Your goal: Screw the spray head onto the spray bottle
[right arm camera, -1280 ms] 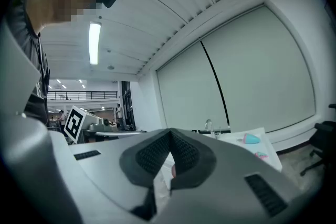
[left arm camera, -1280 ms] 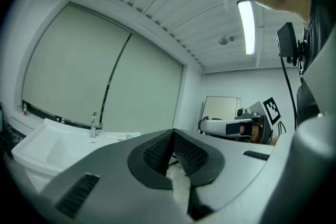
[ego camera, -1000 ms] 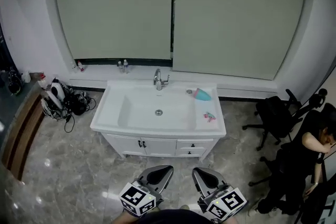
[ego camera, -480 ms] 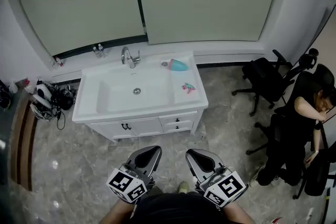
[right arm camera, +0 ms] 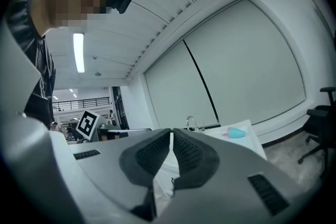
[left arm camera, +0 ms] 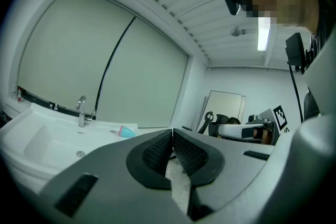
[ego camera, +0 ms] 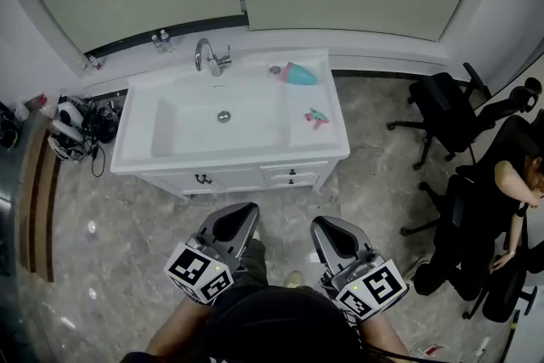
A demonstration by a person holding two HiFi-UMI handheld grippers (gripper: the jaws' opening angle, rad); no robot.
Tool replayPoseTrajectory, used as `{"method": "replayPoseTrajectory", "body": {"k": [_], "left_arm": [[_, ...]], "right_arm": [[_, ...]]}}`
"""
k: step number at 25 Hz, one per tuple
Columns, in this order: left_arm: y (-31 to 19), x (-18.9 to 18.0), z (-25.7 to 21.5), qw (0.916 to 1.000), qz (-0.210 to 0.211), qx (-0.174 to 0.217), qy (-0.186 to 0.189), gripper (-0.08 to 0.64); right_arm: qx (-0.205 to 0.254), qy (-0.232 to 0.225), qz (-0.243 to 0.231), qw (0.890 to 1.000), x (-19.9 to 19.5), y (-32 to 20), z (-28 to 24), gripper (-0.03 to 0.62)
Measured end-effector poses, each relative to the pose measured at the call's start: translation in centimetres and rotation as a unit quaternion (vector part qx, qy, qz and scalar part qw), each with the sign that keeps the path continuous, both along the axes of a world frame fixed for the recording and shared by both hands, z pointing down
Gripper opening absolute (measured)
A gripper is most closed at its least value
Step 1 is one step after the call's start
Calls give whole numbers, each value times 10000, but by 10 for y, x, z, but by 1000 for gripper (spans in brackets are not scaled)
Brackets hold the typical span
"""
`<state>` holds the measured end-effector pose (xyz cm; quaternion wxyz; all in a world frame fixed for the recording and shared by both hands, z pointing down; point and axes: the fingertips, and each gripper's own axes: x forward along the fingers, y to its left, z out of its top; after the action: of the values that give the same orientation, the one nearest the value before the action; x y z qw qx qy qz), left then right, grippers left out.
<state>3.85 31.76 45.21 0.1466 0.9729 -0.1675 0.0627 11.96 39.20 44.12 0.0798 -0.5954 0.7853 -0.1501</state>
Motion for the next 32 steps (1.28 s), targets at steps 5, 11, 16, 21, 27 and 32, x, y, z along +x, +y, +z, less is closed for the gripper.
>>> {"method": "replayPoseTrajectory", "body": {"k": [5, 11, 16, 21, 27, 32], "left_arm": [[-91, 16, 16, 9997, 254, -36, -47, 3], [-212, 46, 25, 9960, 856, -51, -257, 3], [-287, 92, 54, 9899, 1292, 58, -588, 3], [-334, 155, 94, 9851, 1502, 17, -836, 5], [-392, 246, 151, 9803, 1578, 350, -1135, 84], [-441, 320, 216, 9511, 2458, 1097, -1517, 286]], "right_arm": [[-176, 91, 150, 9997, 9, -91, 9, -5], [-459, 121, 559, 9973, 28, -202, 4, -5], [-663, -4, 877, 9939, 50, -257, 17, -5], [-854, -226, 991, 9911, 96, -293, 44, -5], [-1126, -429, 764, 9898, 172, -329, 83, -5], [-1405, -762, 587, 9854, 228, -353, 123, -5]]}}
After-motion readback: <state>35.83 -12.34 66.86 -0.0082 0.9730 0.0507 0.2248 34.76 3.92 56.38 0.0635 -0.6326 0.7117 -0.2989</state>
